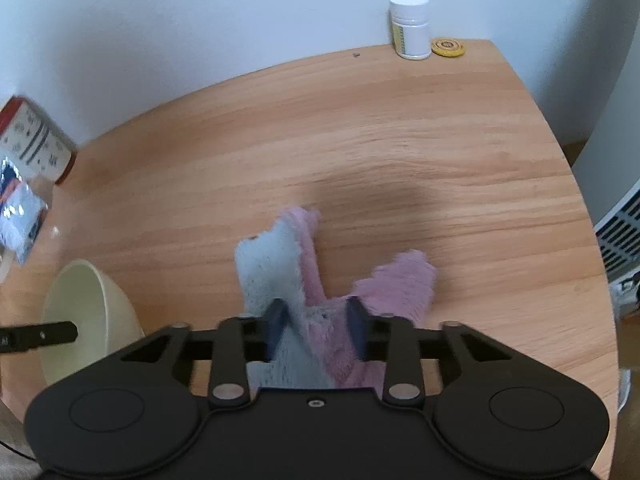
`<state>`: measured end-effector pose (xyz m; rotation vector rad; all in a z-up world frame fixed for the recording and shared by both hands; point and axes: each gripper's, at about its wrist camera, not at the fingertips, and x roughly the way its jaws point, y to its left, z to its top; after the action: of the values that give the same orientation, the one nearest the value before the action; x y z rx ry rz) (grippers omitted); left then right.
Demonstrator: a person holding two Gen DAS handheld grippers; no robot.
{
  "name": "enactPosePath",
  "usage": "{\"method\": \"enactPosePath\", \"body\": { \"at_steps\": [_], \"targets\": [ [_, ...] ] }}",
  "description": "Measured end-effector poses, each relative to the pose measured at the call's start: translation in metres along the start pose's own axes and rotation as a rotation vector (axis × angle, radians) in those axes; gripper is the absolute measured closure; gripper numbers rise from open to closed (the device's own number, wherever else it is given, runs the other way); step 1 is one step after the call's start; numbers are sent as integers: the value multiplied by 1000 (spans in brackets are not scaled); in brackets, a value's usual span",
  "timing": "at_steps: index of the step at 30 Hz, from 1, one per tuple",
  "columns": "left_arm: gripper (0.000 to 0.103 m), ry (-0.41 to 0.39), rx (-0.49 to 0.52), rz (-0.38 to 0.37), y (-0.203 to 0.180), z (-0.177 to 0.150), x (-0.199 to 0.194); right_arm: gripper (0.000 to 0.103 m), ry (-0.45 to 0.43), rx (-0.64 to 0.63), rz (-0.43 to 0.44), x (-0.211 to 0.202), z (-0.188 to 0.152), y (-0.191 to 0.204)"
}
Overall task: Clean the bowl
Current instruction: 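Set the bowl upright on the table and open the left gripper, then lay the cloth on the table and open the right gripper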
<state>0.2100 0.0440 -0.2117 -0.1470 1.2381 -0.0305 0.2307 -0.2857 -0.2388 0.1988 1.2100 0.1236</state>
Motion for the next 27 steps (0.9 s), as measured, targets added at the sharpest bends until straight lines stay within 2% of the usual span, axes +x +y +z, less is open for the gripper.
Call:
{"method": "enactPosePath", "body": {
  "at_steps": [2,4,7,10,13,17,22,24,27],
  "targets": [
    [6,-10,14,10,-5,-2,-3,50,0,-29,-14,-4,-1,5],
    [1,-22,27,22,-10,-5,-6,49,1,-41,-15,-9,-3,6],
    [1,-45,38,54,-17,-10,-13,47,8,-29,-5,-21,-8,-2],
    [1,-26,43,51,-22,-13,-15,45,23,4,-2,-33,-10,-3],
    [1,-12,29,28,-26,-19,-22,31,23,23,40,-48,-16,-2],
    [1,-22,29,32,-35,-30,-41,21,8,-12,56,-69,-24,4],
    [0,-36,32,25,-48,-44,-64,19,17,-67,27,-94,-29,11],
    [1,-34,36,20,-54,-49,-73,10,-7,-105,23,-108,-31,14],
    [1,-54,49,27,-64,-57,-85,9,-28,-141,29,-121,-32,16]
  ]
}}
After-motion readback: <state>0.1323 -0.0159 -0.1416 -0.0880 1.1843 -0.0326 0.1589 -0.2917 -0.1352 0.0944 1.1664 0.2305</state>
